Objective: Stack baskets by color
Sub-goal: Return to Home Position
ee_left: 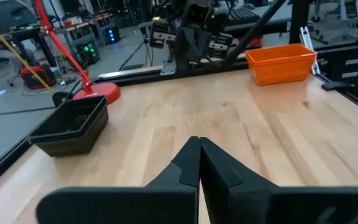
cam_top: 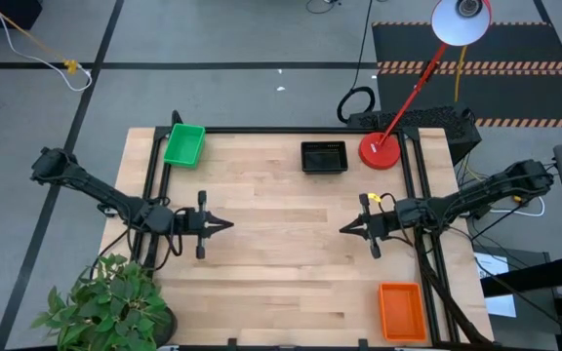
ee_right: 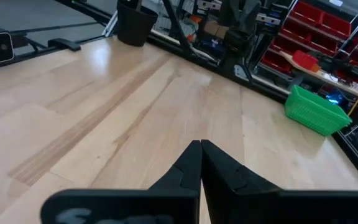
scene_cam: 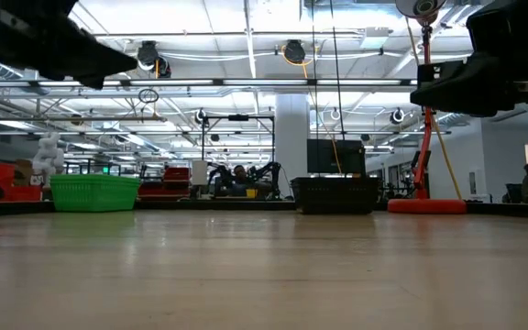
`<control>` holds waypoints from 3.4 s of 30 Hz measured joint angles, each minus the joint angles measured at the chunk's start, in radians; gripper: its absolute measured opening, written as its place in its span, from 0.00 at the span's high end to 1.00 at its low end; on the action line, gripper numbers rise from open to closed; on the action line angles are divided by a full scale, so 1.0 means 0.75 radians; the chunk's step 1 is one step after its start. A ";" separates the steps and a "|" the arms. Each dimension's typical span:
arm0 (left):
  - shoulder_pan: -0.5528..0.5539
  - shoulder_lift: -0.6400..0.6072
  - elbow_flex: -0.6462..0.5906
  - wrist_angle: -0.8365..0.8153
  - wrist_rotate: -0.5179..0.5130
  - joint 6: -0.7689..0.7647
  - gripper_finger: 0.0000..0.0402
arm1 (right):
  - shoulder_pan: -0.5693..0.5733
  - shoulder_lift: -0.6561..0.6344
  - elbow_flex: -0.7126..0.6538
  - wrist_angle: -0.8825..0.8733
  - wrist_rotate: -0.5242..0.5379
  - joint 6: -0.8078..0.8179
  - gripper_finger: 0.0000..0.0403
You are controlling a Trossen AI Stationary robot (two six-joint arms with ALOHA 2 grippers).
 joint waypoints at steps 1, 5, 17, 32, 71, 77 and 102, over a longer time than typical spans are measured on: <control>0.001 -0.010 -0.021 0.017 0.000 0.001 0.99 | 0.000 -0.004 0.000 -0.006 0.000 0.000 1.00; 0.001 -0.046 -0.082 0.041 0.000 0.000 0.98 | 0.000 -0.010 0.000 -0.038 0.000 -0.011 1.00; 0.001 -0.074 -0.217 0.203 0.001 0.056 0.97 | -0.048 -0.013 0.000 -0.082 -0.094 0.020 1.00; 0.001 -0.074 -0.272 0.258 0.001 0.059 0.99 | -0.104 -0.031 -0.047 -0.086 -0.139 0.044 1.00; 0.001 -0.073 -0.271 0.257 0.001 -0.023 0.99 | -0.108 -1.110 -0.109 -0.736 -0.057 0.090 1.00; 0.001 -0.073 -0.271 0.256 0.000 -0.029 0.96 | -0.108 -1.146 -0.041 -0.908 -0.059 0.100 1.00; 0.001 -0.073 -0.270 0.256 0.000 -0.028 0.99 | -0.111 -1.143 -0.148 -0.787 -0.024 0.086 1.00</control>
